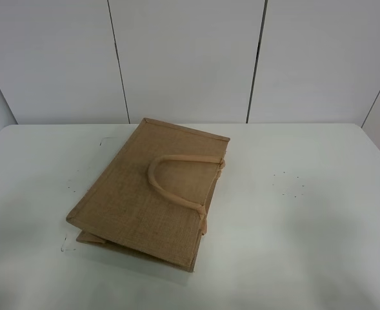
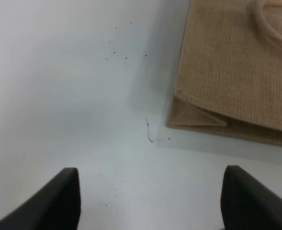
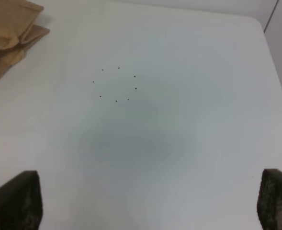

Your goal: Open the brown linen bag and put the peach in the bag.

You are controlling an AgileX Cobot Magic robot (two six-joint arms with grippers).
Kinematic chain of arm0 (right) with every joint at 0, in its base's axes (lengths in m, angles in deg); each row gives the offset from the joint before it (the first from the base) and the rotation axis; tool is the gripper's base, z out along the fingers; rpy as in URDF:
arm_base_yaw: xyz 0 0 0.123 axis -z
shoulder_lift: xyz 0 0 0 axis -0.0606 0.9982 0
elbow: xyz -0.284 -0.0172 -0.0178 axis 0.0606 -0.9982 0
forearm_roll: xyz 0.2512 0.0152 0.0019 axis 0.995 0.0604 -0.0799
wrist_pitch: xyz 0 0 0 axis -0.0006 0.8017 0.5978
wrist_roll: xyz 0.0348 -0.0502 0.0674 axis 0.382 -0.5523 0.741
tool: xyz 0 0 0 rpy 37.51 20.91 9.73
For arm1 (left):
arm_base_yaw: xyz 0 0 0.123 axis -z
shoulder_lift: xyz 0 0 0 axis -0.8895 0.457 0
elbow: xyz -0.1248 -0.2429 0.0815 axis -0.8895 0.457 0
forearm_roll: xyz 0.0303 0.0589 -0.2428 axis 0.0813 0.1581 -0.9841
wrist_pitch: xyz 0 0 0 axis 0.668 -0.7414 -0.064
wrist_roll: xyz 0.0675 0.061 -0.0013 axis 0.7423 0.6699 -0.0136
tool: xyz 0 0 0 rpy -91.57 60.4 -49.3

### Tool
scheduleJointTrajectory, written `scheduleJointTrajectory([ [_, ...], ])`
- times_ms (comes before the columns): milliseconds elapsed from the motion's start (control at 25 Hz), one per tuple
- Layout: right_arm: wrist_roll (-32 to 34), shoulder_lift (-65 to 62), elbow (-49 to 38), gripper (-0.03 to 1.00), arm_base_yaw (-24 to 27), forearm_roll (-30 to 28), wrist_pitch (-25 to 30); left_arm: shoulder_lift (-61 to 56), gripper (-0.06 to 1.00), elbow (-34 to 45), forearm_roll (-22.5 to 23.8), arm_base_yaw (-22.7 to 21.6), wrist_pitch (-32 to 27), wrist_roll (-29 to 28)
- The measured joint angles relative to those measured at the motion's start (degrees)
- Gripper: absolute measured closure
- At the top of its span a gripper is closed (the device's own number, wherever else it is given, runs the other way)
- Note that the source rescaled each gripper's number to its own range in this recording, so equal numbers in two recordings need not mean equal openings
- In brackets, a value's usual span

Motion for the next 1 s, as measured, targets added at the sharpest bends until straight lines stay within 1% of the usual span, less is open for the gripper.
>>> scheduleJointTrajectory([
  [720, 0.04, 0.0, 0.0, -0.03, 0.0, 0.0, 0.0, -0.01, 0.09, 0.01, 0.0, 0.0, 0.0, -0.36],
  [920, 0.04, 0.0, 0.0, -0.03, 3.39, 0.0, 0.0, -0.01, 0.09, 0.01, 0.0, 0.0, 0.0, -0.36],
  [1000, 0.04, 0.0, 0.0, -0.03, 3.58, 0.0, 0.0, -0.01, 0.09, 0.01, 0.0, 0.0, 0.0, -0.36],
])
